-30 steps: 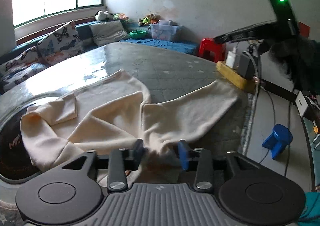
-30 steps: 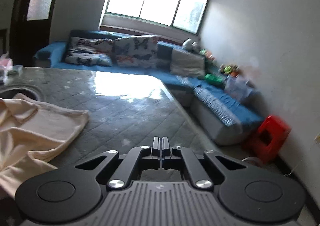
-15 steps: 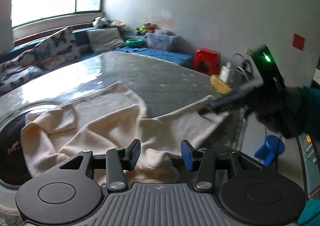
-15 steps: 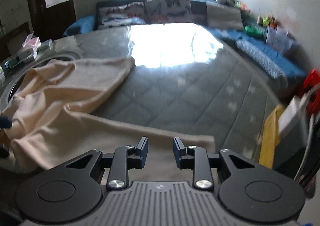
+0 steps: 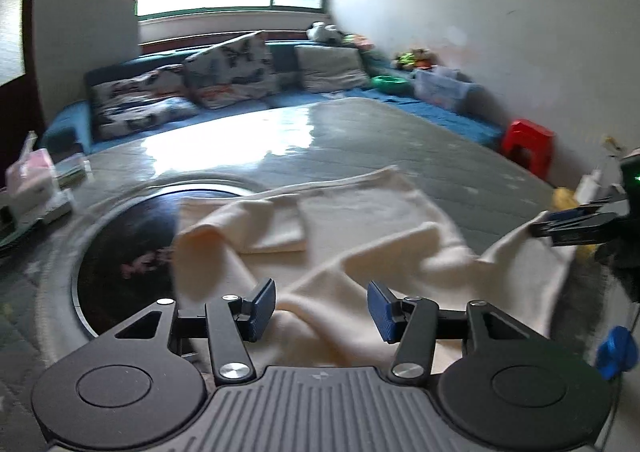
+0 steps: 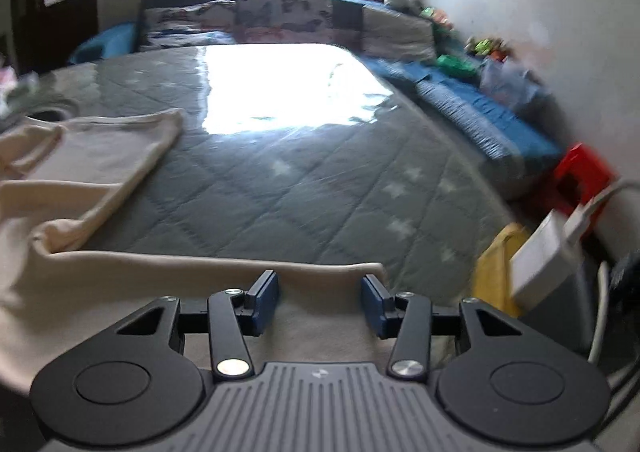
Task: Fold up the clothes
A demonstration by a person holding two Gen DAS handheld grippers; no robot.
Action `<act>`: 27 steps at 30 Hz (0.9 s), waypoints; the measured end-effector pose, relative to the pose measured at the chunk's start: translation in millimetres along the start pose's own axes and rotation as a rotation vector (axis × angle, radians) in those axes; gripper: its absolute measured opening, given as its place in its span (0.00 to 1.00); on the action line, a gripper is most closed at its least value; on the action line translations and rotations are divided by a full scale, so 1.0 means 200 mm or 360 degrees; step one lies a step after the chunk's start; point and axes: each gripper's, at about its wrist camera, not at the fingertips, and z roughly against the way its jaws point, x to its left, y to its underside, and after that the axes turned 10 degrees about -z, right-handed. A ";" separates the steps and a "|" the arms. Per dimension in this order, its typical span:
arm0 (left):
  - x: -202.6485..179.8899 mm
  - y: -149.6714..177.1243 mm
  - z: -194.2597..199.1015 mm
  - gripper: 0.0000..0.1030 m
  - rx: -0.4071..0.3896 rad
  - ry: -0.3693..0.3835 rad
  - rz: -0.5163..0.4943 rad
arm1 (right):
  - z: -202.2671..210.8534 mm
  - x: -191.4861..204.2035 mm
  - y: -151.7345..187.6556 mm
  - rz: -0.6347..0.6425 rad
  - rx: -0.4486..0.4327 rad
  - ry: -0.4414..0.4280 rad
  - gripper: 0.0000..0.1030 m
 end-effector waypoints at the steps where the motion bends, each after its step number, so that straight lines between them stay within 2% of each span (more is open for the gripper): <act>1: 0.01 0.00 -0.01 0.53 0.0008 -0.0021 0.0004 | -0.02 -0.01 -0.01 -0.0008 -0.0004 0.0011 0.44; 10: 0.03 -0.07 -0.12 0.53 0.0056 -0.0150 -0.0087 | -0.12 -0.04 -0.09 -0.0046 -0.0044 0.0058 0.45; 21: -0.06 -0.17 -0.40 0.53 0.0136 -0.0083 -0.0255 | -0.19 -0.04 -0.15 -0.0074 -0.0077 0.0067 0.45; 27: -0.01 -0.18 -0.53 0.46 0.0216 -0.0065 -0.0178 | -0.19 -0.06 -0.14 -0.0099 -0.0081 0.0041 0.45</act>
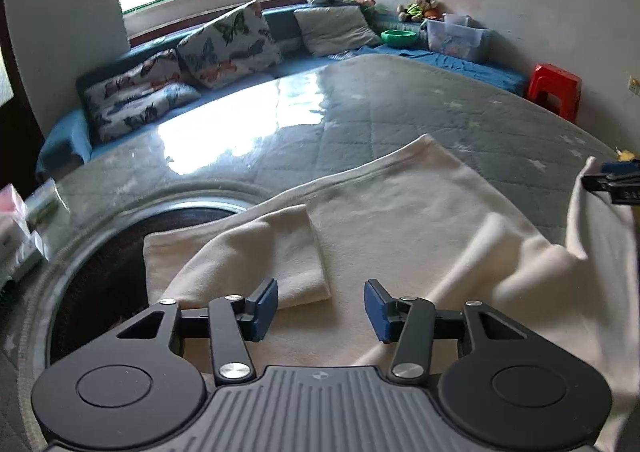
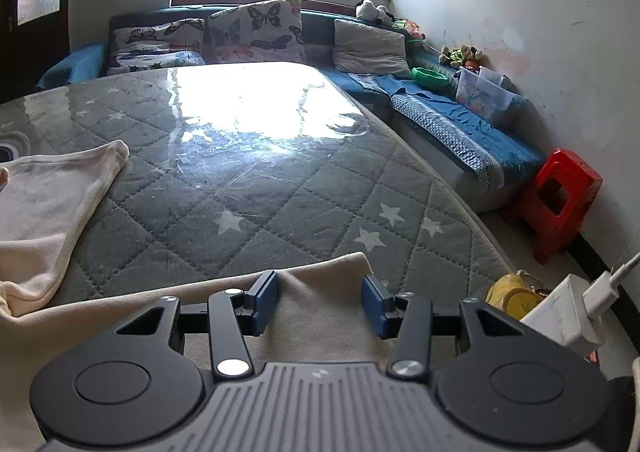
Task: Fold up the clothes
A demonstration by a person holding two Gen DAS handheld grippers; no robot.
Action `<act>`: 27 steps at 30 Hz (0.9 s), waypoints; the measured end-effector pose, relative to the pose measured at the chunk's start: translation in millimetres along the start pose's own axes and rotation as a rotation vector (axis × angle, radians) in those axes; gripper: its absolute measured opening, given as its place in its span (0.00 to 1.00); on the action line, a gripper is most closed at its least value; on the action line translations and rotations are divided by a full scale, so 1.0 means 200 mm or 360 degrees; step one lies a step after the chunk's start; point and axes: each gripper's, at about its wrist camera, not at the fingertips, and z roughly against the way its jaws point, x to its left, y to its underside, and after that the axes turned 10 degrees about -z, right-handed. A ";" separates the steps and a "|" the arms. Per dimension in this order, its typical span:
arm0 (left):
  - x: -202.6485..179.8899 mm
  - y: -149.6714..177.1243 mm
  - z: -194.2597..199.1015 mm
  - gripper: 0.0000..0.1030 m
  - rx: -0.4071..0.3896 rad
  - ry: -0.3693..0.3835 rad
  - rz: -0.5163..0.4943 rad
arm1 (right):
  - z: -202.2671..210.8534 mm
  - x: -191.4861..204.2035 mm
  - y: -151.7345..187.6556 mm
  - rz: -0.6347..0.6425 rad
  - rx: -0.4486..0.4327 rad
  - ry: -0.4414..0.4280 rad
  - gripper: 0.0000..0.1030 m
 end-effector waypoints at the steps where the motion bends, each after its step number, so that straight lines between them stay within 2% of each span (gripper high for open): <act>1: 0.01 0.00 -0.01 0.43 0.0000 0.0008 0.0019 | 0.00 0.00 0.00 0.0002 0.0000 -0.0002 0.45; 3: 0.04 0.01 -0.02 0.34 -0.0001 0.0021 0.0055 | 0.00 0.00 -0.01 0.0003 0.0002 -0.0004 0.47; 4: 0.04 0.01 -0.03 0.26 0.0001 0.0016 0.0068 | 0.00 0.00 -0.01 0.0006 0.0002 -0.0003 0.47; 8: 0.09 0.02 -0.01 0.11 -0.0014 -0.0010 0.0139 | 0.00 0.01 -0.01 0.0018 0.0006 0.0006 0.47; 14: 0.21 0.06 0.12 0.10 -0.0084 -0.0065 0.0304 | 0.04 0.05 -0.02 0.0023 0.0014 -0.0040 0.47; 17: 0.31 0.11 0.24 0.10 -0.0140 -0.0135 0.0383 | 0.09 0.09 -0.02 0.0054 -0.0013 -0.0090 0.47; 27: 0.59 0.33 0.67 0.10 -0.0259 -0.0410 0.0617 | 0.36 0.35 -0.05 0.0243 -0.0120 -0.0437 0.53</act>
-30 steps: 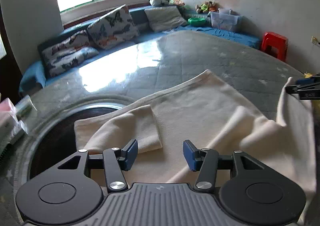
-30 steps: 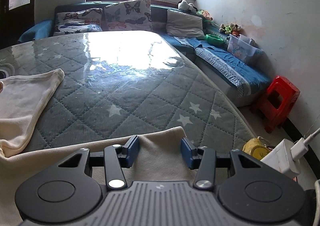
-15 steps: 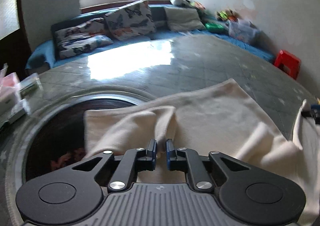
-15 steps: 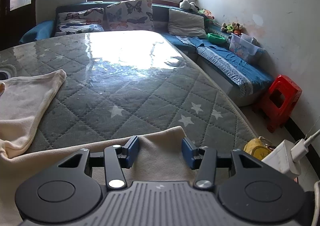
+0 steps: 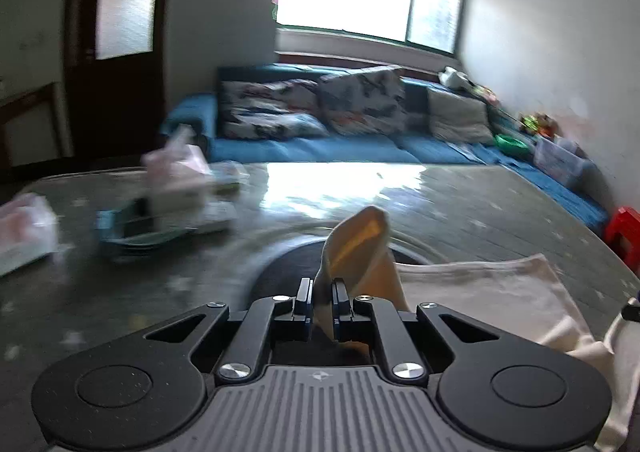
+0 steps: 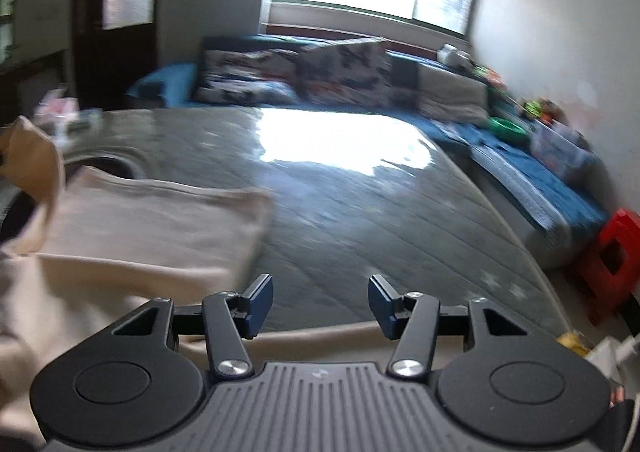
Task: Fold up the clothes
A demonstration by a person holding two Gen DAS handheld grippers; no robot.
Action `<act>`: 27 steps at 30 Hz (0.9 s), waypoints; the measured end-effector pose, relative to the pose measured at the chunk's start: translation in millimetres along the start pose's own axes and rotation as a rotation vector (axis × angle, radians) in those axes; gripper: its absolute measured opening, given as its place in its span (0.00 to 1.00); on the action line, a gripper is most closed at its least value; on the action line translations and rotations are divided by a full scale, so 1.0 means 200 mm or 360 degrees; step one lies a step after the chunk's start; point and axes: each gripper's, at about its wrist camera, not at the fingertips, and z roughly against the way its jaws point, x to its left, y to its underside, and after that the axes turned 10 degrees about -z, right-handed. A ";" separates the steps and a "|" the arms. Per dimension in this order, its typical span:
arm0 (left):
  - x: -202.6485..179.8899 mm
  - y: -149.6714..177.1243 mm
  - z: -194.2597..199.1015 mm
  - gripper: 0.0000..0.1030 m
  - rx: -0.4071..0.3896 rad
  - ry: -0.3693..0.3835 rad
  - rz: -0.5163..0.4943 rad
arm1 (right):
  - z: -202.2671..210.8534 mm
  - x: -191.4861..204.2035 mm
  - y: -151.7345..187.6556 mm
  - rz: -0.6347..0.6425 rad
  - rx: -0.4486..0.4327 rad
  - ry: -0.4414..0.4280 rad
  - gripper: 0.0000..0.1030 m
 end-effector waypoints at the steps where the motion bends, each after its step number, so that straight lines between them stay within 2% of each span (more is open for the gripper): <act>1: 0.04 0.01 0.03 0.10 -0.0003 -0.0026 0.0015 | 0.02 0.04 0.00 0.0021 -0.0003 -0.0044 0.54; 9: 0.28 0.15 0.26 0.09 0.0043 -0.0152 0.0107 | 0.13 0.36 -0.02 0.0249 0.0008 -0.0401 0.58; 18: 0.43 0.23 0.36 0.09 0.0091 -0.0280 0.0198 | 0.28 0.74 0.08 0.0599 0.0071 -0.0814 0.62; 23: 0.47 0.25 0.39 0.08 0.0111 -0.0323 0.0220 | 0.32 0.88 0.18 0.0753 0.0139 -0.0964 0.61; 27: 0.49 0.30 0.38 0.08 0.0164 -0.0345 0.0214 | 0.30 0.95 0.28 0.0834 0.0212 -0.0999 0.52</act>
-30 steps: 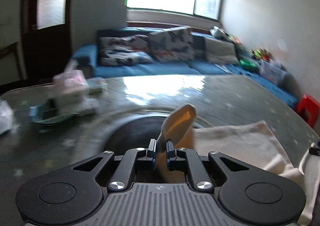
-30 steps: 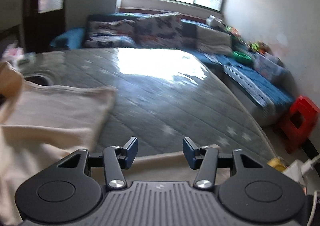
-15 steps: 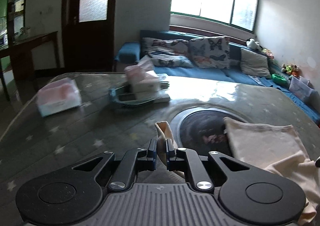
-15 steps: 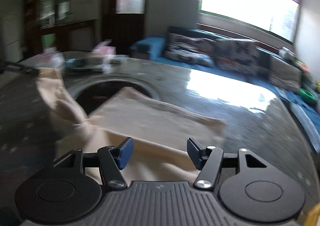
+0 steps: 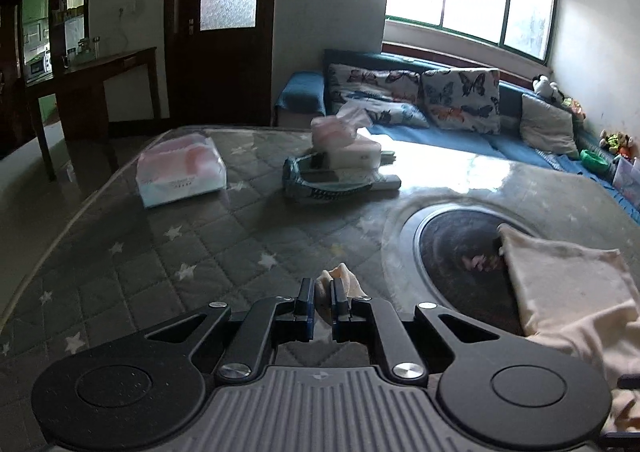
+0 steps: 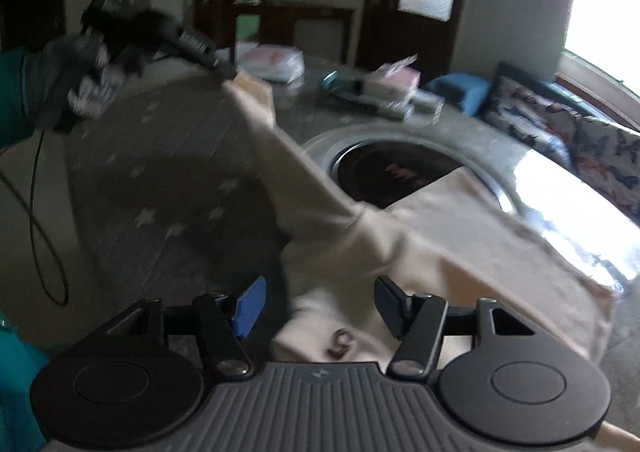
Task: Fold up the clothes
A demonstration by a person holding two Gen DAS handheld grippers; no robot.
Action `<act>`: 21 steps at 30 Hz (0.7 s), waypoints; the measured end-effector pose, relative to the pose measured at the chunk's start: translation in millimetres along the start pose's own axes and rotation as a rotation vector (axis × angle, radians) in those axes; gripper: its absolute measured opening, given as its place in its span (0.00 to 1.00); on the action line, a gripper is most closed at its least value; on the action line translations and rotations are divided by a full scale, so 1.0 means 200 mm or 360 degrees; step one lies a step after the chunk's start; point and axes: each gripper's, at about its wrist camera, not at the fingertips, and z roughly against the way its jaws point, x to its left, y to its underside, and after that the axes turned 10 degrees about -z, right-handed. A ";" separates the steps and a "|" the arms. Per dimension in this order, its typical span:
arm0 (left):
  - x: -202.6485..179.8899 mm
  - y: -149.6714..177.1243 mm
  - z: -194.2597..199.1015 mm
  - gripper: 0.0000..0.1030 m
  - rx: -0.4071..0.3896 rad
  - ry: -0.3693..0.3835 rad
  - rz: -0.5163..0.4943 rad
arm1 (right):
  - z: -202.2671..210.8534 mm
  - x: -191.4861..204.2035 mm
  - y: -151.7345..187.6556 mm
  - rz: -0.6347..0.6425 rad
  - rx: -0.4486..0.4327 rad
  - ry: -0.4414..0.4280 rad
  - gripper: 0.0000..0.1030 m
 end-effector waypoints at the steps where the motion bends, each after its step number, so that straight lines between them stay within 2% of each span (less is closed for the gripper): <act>1: 0.01 0.01 -0.01 0.08 0.0015 -0.0003 0.0009 | -0.03 0.01 0.01 0.0003 0.0020 -0.0004 0.48; 5: 0.02 0.04 -0.05 0.08 0.0068 -0.0016 0.0040 | -0.09 -0.01 0.05 -0.0023 0.0067 0.0042 0.32; 7: 0.03 0.05 -0.06 0.08 0.0078 -0.0023 0.0048 | -0.10 -0.03 0.06 -0.0055 0.0081 0.0014 0.13; 9: 0.04 0.04 -0.04 0.08 0.0063 -0.0026 0.0044 | -0.08 -0.04 0.06 -0.0065 0.0085 -0.0024 0.08; 12: 0.04 0.03 -0.02 0.08 0.0033 -0.0031 0.0030 | -0.03 -0.04 0.05 -0.0076 0.0111 -0.0139 0.07; 17: 0.02 0.08 -0.08 0.09 0.0144 -0.0096 -0.0018 | 0.00 -0.03 0.08 -0.0014 0.0195 -0.0251 0.08; 19: 0.03 0.09 -0.10 0.12 0.0182 -0.0130 -0.0017 | -0.01 -0.02 0.10 -0.0005 0.0224 -0.0265 0.16; 21: 0.04 0.11 -0.12 0.12 0.0204 -0.0194 -0.0029 | 0.01 -0.01 0.11 0.0004 0.0220 -0.0275 0.20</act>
